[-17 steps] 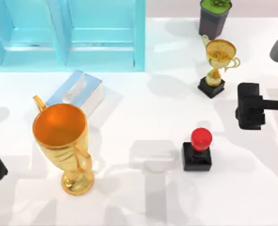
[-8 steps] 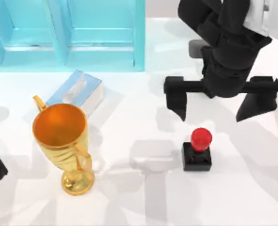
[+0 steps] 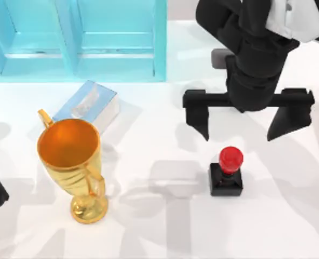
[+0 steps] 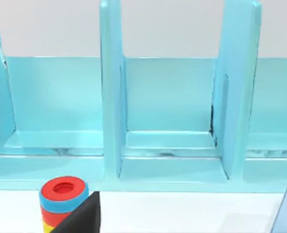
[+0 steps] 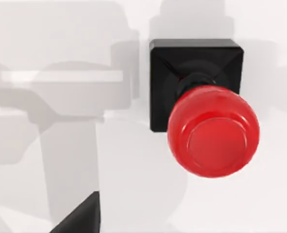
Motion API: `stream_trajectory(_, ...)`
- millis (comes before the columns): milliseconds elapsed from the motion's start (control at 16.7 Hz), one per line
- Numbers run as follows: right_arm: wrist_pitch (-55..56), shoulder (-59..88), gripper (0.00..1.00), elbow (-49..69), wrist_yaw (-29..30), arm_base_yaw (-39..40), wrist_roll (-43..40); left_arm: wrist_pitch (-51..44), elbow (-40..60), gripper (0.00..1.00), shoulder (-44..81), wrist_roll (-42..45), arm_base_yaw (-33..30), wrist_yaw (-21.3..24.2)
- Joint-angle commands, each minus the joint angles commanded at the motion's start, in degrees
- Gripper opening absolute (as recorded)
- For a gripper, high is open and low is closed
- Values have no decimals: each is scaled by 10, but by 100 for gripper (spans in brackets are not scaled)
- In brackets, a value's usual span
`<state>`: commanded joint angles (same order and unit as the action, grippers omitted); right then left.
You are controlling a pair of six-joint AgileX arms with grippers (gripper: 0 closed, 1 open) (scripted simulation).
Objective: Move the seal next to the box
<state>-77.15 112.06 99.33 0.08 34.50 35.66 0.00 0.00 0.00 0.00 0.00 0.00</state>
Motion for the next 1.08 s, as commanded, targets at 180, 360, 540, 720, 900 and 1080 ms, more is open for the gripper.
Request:
stream_trajectory(180, 23, 4, 100, -22, 0, 1, -1, 0, 0, 100, 0, 0, 0, 0)
stream_trajectory(360, 93, 16, 100, -78, 0, 2, 0, 0, 0, 100, 0, 0, 0, 0)
stream_trajectory(540, 175, 31, 100, -140, 0, 4, 2, 0, 0, 100, 0, 0, 0, 0)
stream_trajectory(720, 212, 39, 100, -174, 0, 5, 3, 0, 0, 100, 0, 0, 0, 0)
stream_trajectory(900, 213, 39, 100, -175, 0, 5, 3, 0, 0, 100, 0, 0, 0, 0)
stream_trajectory(1080, 213, 39, 85, -175, 0, 5, 3, 0, 0, 100, 0, 0, 0, 0)
